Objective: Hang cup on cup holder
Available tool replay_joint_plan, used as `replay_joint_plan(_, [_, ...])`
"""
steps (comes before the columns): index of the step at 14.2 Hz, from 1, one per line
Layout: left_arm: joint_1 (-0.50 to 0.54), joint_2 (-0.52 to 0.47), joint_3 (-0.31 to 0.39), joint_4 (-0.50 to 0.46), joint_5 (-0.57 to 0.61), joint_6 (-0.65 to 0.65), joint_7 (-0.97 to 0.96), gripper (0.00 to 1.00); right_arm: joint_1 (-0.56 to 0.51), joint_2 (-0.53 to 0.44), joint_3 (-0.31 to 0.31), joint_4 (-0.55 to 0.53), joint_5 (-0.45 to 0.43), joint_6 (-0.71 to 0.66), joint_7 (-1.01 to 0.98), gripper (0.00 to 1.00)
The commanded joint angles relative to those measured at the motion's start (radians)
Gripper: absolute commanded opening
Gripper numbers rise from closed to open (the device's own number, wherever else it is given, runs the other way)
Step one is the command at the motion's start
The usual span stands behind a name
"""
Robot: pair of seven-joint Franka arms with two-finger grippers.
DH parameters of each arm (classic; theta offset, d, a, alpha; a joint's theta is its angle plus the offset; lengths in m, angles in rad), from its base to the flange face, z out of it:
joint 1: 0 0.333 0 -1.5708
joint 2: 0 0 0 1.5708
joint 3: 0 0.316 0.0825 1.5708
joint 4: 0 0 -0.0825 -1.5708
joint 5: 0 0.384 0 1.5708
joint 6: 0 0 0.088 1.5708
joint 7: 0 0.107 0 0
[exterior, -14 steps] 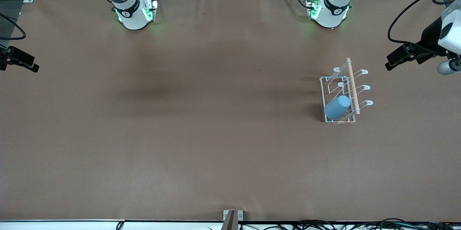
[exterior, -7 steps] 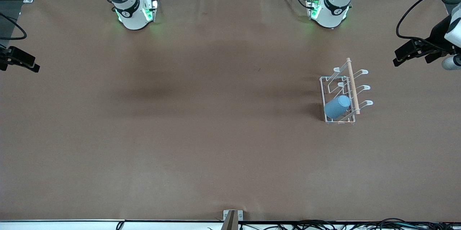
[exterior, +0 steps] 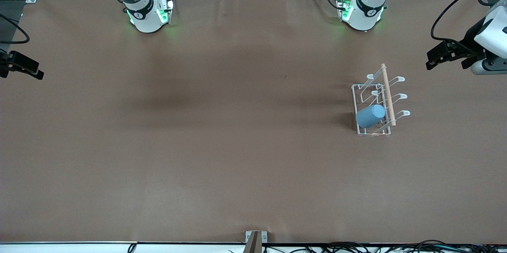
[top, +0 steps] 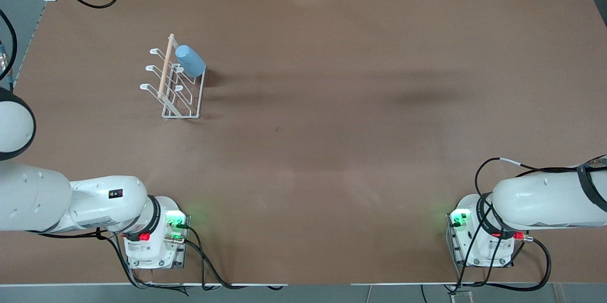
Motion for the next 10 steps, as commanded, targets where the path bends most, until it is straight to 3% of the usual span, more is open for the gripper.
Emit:
replay_joint_plan(1, [0.002, -0.057, -0.004, -0.061, 0.018, 0.033, 0.046, 1.00, 0.007, -0.028, -0.002, -0.025, 0.001, 0.000, 0.006, 1.00])
replay_joint_plan(5, [-0.005, -0.003, -0.002, 0.025, 0.021, -0.044, 0.053, 1.00, 0.006, -0.026, -0.004, -0.027, 0.001, -0.001, 0.006, 1.00])
replay_joint_plan(10, [-0.008, 0.000, -0.021, 0.038, 0.085, -0.052, 0.043, 1.00, 0.006, -0.026, -0.004, -0.027, 0.001, 0.000, 0.004, 1.00])
